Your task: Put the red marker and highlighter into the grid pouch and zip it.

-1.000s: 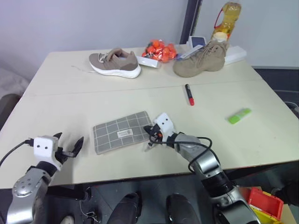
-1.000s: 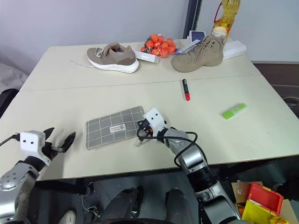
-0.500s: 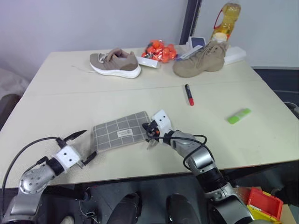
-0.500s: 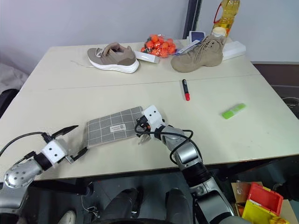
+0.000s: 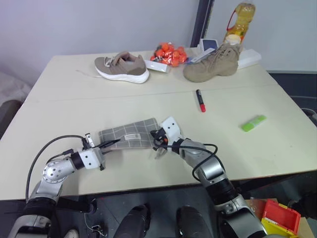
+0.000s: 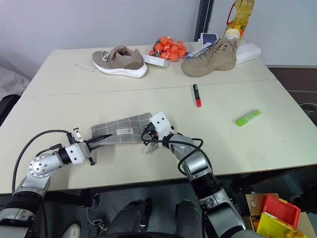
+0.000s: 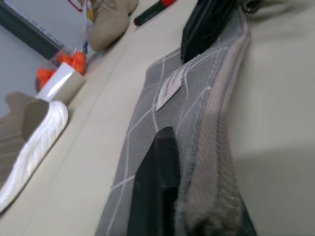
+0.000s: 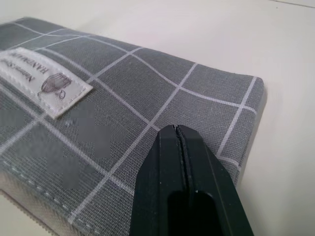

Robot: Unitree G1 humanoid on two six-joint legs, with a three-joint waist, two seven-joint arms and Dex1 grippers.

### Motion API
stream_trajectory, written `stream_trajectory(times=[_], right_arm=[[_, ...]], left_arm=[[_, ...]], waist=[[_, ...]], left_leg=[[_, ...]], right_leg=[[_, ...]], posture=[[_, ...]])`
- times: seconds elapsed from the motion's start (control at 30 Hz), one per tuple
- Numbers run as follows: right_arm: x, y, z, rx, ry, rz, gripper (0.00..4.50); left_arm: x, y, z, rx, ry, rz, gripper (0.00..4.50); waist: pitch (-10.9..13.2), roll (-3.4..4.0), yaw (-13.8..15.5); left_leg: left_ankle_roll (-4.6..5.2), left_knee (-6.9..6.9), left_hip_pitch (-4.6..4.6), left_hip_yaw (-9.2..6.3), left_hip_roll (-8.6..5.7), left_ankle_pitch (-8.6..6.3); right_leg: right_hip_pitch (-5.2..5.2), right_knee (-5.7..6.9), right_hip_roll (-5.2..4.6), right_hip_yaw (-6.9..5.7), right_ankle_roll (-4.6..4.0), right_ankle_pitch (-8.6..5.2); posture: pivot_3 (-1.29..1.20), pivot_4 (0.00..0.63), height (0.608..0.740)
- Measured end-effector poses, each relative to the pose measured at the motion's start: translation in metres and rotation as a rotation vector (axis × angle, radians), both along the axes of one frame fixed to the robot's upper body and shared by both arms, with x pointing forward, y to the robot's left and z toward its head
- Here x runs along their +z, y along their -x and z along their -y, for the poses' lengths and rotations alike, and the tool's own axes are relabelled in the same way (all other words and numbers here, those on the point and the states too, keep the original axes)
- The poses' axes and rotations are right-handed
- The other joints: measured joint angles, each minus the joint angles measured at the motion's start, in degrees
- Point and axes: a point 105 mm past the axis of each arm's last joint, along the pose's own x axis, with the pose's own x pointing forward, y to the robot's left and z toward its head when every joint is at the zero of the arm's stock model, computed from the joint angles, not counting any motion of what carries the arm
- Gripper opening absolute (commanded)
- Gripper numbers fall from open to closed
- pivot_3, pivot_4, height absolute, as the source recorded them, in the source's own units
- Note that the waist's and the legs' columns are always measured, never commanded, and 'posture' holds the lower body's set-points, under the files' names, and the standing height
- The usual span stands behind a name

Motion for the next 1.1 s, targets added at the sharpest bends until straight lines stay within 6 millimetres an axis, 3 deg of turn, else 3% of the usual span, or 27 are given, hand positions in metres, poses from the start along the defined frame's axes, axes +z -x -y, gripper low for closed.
stream_trajectory(times=[0.1,0.17,0.27,0.43,0.5,0.6,0.87,1.1], right_arm=[[0.001,-0.002,0.003,-0.020,-0.005,0.011,0.00],[0.003,-0.005,0.010,-0.044,-0.018,0.013,0.54],[0.013,-0.011,0.024,-0.073,-0.034,0.036,1.89],[0.058,-0.032,0.082,-0.196,-0.045,0.156,4.48],[0.066,-0.033,0.090,-0.210,-0.064,0.160,4.48],[0.061,-0.031,0.092,-0.208,-0.068,0.103,4.48],[0.060,-0.023,0.073,-0.163,-0.134,0.022,4.48],[0.062,-0.019,0.064,-0.139,-0.143,0.000,4.48]], left_arm=[[-0.001,-0.001,0.003,0.016,0.048,-0.039,0.05],[-0.002,-0.001,0.007,0.042,0.103,-0.080,0.00],[0.001,-0.005,0.012,0.099,0.201,-0.122,0.00],[0.015,-0.021,0.013,0.272,0.398,-0.123,0.00],[0.017,-0.025,0.014,0.317,0.443,-0.123,0.00],[0.017,-0.027,0.022,0.346,0.471,-0.120,0.00],[0.013,-0.031,0.044,0.349,0.468,-0.116,0.00],[0.014,-0.032,0.048,0.347,0.461,-0.111,0.00]], waist=[[0.0,0.00,0.0],[0.0,0.01,0.0],[0.0,0.02,0.1],[0.0,0.02,0.1],[0.0,0.02,-0.1],[0.0,0.02,-0.3],[0.0,0.02,0.1],[0.0,0.02,0.1]], left_leg=[[0.01,0.00,-0.01,0.00,0.00,0.00],[0.01,0.01,-0.01,-0.01,-0.01,0.01],[0.01,0.01,-0.03,-0.04,-0.01,0.01],[0.02,0.01,-0.05,-0.04,0.01,0.01],[0.01,-0.05,-0.07,-0.03,0.08,0.01],[-0.01,-0.10,-0.10,0.00,0.12,-0.01],[-0.02,-0.04,-0.12,0.01,0.10,-0.01],[-0.02,-0.04,-0.13,0.01,0.09,-0.01]], right_leg=[[0.00,0.00,0.02,0.00,0.00,0.00],[0.00,0.00,0.03,0.01,0.00,0.00],[-0.01,0.00,0.05,0.01,0.00,0.00],[0.06,0.01,0.06,0.01,0.01,0.00],[0.12,0.01,0.05,0.03,0.01,0.00],[0.07,0.03,0.06,0.06,0.00,0.00],[0.10,0.01,0.05,0.06,-0.01,0.01],[0.08,0.01,0.06,0.05,-0.01,0.01]], posture=[[0.00,0.150,0.740],[0.00,0.150,0.740],[0.00,0.150,0.740],[0.00,0.150,0.740],[0.00,0.150,0.740],[0.00,0.150,0.740],[0.00,0.150,0.740],[0.00,0.150,0.740]])
